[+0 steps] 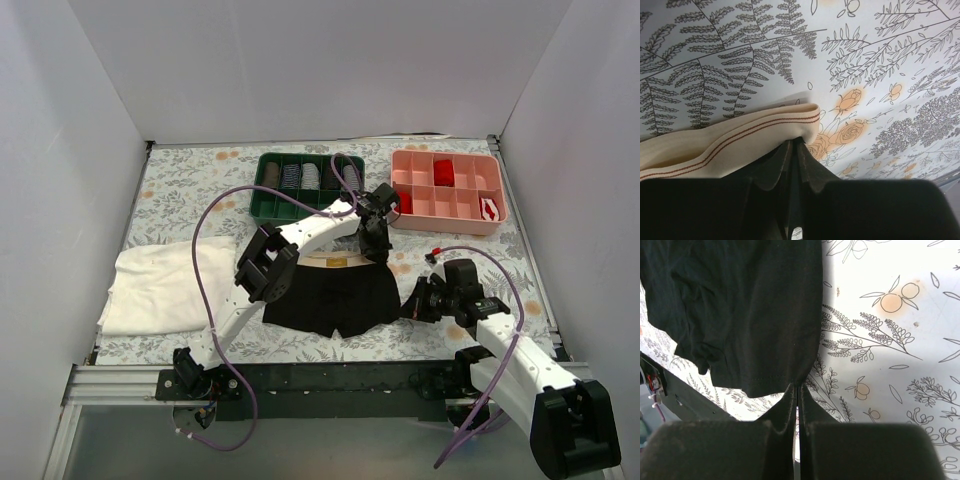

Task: Roll the underwear
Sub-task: Fold the underwear at the center of the board.

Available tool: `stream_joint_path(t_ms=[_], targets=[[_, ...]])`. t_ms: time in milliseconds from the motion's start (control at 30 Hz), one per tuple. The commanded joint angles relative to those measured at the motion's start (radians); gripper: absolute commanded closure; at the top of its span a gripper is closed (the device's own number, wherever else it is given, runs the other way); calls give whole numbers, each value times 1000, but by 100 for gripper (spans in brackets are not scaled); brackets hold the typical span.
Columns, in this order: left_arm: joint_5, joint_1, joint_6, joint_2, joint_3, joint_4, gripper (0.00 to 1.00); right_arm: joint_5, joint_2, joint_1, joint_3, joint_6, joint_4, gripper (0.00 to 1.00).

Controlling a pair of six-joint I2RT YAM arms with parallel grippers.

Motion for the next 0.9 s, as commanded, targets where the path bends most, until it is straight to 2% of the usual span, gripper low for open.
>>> stream_joint_path(t_ms=[0, 400, 633, 767, 867], targets=[[-18, 6, -15, -114, -26, 51, 94, 31, -52, -3, 48, -20, -60, 99], [0, 6, -13, -231, -58, 126, 100, 164, -118, -5, 151, 55, -185, 99], [26, 7, -10, -324, -204, 251, 100, 242, -189, -3, 251, 70, -298, 99], [12, 7, -4, -377, -297, 307, 100, 217, -209, -5, 294, 66, -326, 99], [5, 11, 5, -415, -352, 346, 100, 117, -166, -5, 329, 29, -326, 99]])
